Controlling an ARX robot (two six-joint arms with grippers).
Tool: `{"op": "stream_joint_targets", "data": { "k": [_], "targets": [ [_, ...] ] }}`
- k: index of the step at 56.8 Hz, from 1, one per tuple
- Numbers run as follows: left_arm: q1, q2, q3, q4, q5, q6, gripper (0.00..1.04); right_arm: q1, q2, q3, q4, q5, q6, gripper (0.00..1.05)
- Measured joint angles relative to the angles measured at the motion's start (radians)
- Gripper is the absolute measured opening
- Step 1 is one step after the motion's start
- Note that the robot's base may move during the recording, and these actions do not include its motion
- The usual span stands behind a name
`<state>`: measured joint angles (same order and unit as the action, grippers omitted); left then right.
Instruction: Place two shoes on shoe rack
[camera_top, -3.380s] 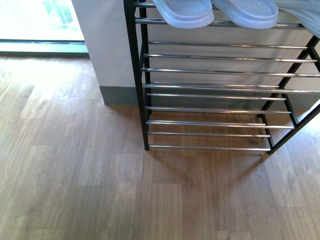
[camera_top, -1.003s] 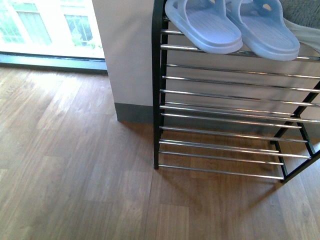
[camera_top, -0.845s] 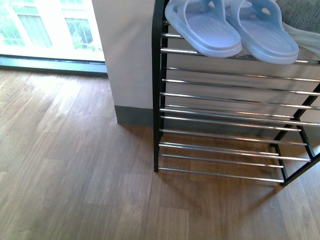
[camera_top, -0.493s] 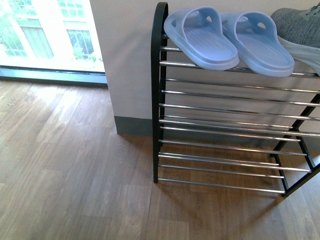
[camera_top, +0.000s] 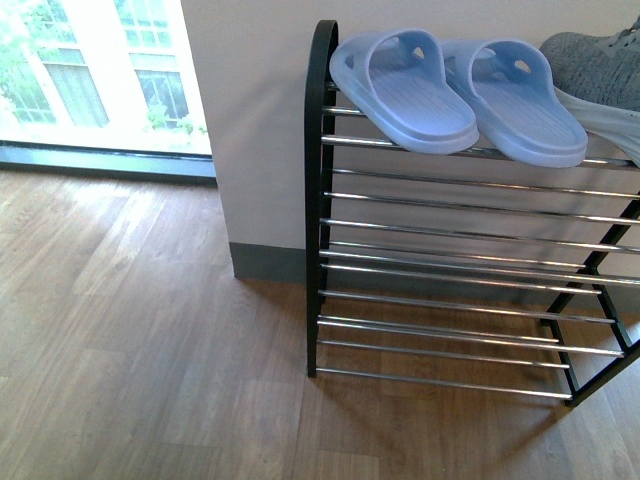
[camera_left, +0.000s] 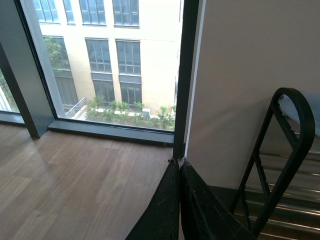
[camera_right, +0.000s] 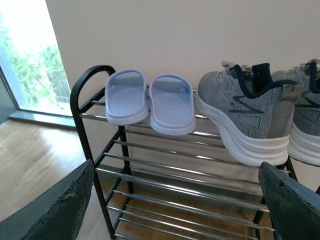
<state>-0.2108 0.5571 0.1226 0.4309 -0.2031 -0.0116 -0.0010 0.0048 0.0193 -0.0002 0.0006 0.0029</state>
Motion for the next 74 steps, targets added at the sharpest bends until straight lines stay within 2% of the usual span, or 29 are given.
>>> {"op": "stream_joint_targets", "data": {
  "k": [17, 20, 26, 60, 67, 74],
  "targets": [
    [0.089, -0.128, -0.054, -0.073, 0.087, 0.001, 0.01, 0.000, 0.000, 0.000, 0.000, 0.000, 0.000, 0.96],
    [0.146, -0.156, -0.062, -0.094, 0.171, 0.001, 0.01, 0.000, 0.000, 0.000, 0.000, 0.000, 0.000, 0.96],
    [0.203, -0.195, -0.073, -0.120, 0.192, 0.001, 0.01, 0.000, 0.000, 0.000, 0.000, 0.000, 0.000, 0.96],
    [0.208, -0.373, -0.109, -0.245, 0.203, 0.002, 0.01, 0.000, 0.000, 0.000, 0.000, 0.000, 0.000, 0.96],
    [0.208, -0.512, -0.109, -0.416, 0.203, 0.002, 0.01, 0.000, 0.000, 0.000, 0.000, 0.000, 0.000, 0.96],
    [0.209, -0.539, -0.109, -0.432, 0.203, 0.002, 0.01, 0.000, 0.000, 0.000, 0.000, -0.001, 0.000, 0.96]
  ]
}}
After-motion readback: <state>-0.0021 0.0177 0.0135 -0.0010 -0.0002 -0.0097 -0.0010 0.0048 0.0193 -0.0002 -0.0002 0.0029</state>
